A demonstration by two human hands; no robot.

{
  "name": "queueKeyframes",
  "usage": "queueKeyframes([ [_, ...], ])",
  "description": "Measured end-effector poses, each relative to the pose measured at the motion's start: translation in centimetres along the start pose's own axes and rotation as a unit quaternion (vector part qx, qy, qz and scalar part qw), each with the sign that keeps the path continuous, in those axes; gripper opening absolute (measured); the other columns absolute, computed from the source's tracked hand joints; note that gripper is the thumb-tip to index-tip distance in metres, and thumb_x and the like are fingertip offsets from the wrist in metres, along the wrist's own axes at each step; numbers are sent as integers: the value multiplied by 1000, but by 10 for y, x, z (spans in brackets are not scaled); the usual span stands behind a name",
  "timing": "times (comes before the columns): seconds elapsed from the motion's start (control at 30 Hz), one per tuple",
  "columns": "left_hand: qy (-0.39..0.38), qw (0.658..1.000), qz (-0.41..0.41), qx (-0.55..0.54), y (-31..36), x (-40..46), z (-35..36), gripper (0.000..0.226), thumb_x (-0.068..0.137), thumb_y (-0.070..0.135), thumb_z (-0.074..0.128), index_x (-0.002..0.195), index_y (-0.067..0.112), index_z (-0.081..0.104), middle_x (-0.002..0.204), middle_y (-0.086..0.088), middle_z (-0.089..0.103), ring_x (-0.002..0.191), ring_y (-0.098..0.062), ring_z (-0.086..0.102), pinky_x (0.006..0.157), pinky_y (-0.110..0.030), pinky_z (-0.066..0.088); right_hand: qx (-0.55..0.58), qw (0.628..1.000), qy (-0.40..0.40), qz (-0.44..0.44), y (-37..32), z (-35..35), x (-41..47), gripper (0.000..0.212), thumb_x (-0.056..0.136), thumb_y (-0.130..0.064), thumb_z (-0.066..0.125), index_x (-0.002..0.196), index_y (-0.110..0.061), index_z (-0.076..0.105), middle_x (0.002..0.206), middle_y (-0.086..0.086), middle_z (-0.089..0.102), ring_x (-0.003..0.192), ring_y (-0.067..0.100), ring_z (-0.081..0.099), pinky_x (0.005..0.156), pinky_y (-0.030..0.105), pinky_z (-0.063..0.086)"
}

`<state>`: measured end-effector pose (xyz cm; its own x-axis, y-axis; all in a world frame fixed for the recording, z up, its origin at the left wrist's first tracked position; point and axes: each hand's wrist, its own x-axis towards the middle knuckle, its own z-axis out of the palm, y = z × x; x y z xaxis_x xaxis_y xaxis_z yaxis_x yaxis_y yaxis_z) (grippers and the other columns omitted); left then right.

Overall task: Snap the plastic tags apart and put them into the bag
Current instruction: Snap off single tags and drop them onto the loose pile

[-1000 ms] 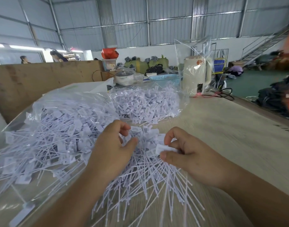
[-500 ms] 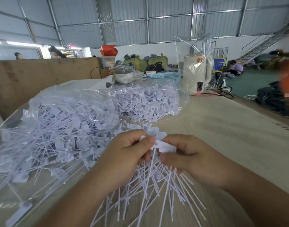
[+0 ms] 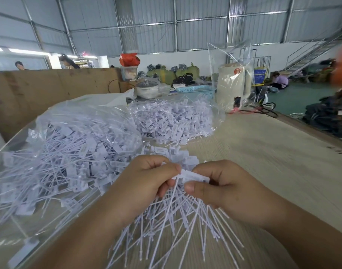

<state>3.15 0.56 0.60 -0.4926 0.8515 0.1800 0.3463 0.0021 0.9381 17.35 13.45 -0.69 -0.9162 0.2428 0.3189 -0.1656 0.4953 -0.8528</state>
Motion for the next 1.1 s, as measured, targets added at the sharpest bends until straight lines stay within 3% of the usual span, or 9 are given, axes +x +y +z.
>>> queueKeyframes([
  [0.13, 5, 998, -26, -50, 0, 0, 4, 35, 79, 29, 67, 48, 19, 58, 41, 0, 41, 38, -10, 33, 41, -17, 30, -5, 999, 27, -19, -6, 3, 1, 21, 85, -32, 61, 95, -18, 73, 81, 34, 56, 63, 43, 49, 62, 56, 41],
  [0.23, 0, 989, -69, -129, 3, -1, 7, 26, 61, 35, 69, 47, 18, 56, 41, -1, 35, 37, -11, 28, 38, -17, 26, -9, 998, 49, -28, -7, 5, 0, 12, 85, -31, 61, 85, -34, 73, 73, 31, 53, 58, 41, 46, 56, 56, 38],
  [0.5, -2, 964, -163, -210, 3, 1, 10, 27, 62, 26, 69, 43, 20, 50, 42, 2, 27, 41, -11, 18, 44, -23, 12, -42, 998, 47, -20, -4, 5, 0, 28, 87, -31, 58, 90, -5, 69, 76, 33, 54, 57, 37, 48, 55, 54, 39],
  [0.93, 6, 955, -164, -247, 3, 1, 12, 28, 63, 24, 67, 44, 18, 48, 43, 3, 23, 37, -9, 16, 35, -18, 17, -83, 994, 46, -49, -3, 2, 0, 22, 94, -18, 58, 84, -1, 64, 72, 23, 53, 57, 30, 45, 54, 47, 38],
  [1.1, -15, 944, -191, -268, -2, 4, 14, 38, 82, 16, 59, 47, 19, 43, 42, 4, 21, 34, -8, 17, 34, -17, 16, -209, 970, 68, -100, -2, 3, 0, 37, 91, -29, 54, 71, 2, 54, 60, 9, 46, 55, 24, 44, 53, 41, 40],
])
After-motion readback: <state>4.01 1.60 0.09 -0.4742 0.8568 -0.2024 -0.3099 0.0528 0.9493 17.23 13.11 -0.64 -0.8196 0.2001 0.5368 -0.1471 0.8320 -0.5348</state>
